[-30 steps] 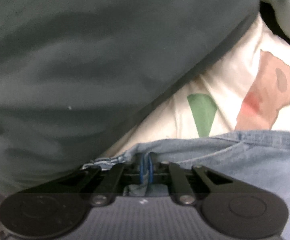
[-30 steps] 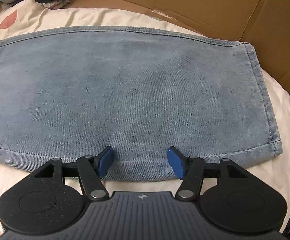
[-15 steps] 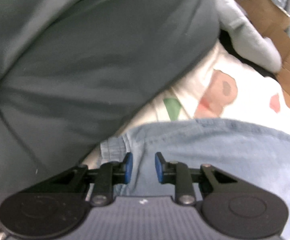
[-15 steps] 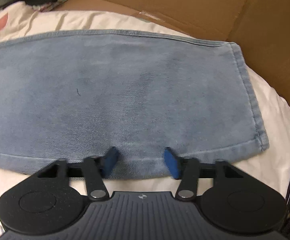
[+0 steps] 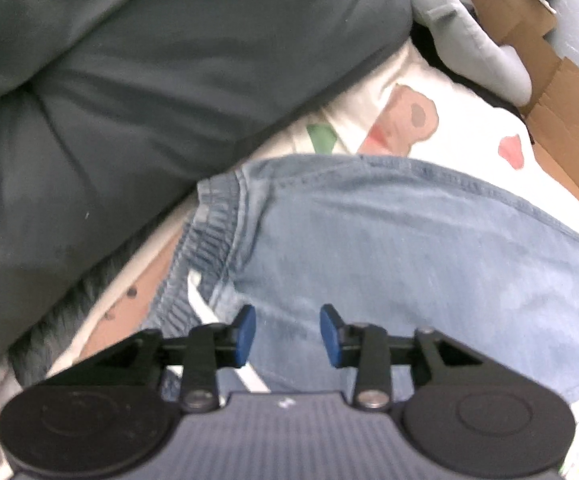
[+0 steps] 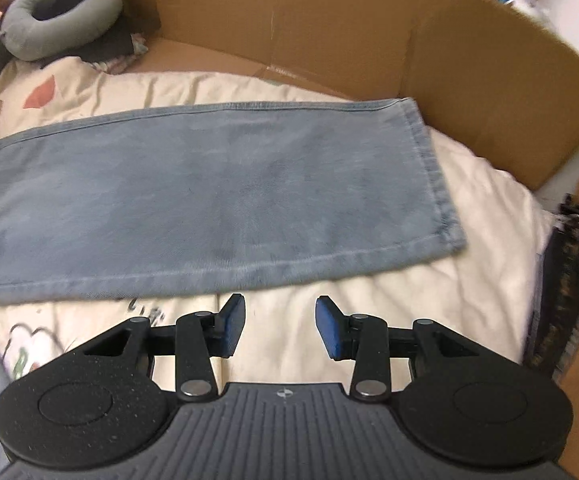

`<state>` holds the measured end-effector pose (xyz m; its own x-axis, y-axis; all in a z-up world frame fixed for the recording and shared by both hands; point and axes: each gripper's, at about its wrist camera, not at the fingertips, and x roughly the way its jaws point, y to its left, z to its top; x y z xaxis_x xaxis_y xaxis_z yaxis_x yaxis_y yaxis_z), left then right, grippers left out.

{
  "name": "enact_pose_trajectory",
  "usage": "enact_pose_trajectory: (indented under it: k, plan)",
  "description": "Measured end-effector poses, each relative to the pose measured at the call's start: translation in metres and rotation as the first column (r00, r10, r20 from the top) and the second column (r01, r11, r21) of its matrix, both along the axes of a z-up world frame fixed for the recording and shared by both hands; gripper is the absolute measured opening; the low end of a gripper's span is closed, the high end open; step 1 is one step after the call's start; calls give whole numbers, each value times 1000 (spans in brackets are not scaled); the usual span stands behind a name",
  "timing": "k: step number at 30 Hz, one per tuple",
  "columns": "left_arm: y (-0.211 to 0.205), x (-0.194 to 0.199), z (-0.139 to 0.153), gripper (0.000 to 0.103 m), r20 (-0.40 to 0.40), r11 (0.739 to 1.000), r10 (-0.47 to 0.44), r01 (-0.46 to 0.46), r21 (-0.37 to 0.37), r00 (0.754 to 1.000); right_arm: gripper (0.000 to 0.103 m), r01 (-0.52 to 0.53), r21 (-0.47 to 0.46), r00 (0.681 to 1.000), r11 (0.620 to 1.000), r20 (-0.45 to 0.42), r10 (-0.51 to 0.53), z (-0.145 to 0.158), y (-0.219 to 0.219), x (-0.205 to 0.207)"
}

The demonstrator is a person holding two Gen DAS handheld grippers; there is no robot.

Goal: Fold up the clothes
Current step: 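Open the left gripper and lift both grippers away from the jeans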

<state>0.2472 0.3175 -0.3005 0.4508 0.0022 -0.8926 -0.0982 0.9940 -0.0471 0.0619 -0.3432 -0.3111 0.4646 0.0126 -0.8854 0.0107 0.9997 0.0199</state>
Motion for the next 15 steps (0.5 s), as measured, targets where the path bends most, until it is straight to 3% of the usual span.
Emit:
enact_pose_trajectory:
  k: [7,15]
  plan:
    - [-9,-30,18,44,-41,1000,-11,12,16,999,47,51,44,997,998,52,-53,37,-19,-70]
    - [-17,-54,54,51,-28,1000,-13,13,28,1000,47,76,62,991,995,106,-82,69,-45,-121]
